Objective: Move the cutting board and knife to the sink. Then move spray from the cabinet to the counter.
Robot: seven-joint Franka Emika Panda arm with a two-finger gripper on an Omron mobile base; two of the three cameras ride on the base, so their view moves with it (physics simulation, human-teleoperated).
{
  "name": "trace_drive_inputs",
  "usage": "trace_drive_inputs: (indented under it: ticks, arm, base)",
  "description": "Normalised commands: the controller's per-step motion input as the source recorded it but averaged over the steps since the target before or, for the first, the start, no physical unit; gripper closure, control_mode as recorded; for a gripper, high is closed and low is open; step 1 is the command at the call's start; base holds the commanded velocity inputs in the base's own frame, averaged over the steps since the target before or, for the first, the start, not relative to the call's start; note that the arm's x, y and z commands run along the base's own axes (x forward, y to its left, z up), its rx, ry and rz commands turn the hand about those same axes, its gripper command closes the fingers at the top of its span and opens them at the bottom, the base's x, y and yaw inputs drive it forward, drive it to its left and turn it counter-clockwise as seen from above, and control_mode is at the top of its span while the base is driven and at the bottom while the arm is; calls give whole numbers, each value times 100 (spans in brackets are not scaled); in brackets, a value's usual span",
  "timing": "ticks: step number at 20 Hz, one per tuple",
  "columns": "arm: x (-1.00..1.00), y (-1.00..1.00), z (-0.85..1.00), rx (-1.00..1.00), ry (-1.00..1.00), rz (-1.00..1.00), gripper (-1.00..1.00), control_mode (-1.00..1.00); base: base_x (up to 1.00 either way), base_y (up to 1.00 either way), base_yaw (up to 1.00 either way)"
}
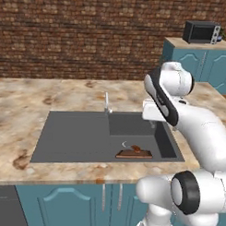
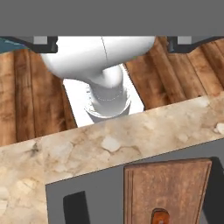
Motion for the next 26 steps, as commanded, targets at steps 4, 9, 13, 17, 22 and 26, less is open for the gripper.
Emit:
trace_drive_inputs:
  ticks: [4,9,13,17,22,26]
  arm:
    - [-65,0,89,1,-21,0,-100,-100]
    - [-59,0,42,1,-21,0,-100,-100]
    - [-12,0,5,0,-9,0,-100,-100]
    - [45,0,-18,-2,-3,0,-100,-100]
    - [21,-4,-3,0,-18,0,-100,-100]
    - [0,6,0,0,0,0,-100,-100]
  base:
    - [0,0,0]
    - [0,0,0]
    - [0,0,0]
    - [0,0,0]
    - [0,0,0]
    - [0,0,0]
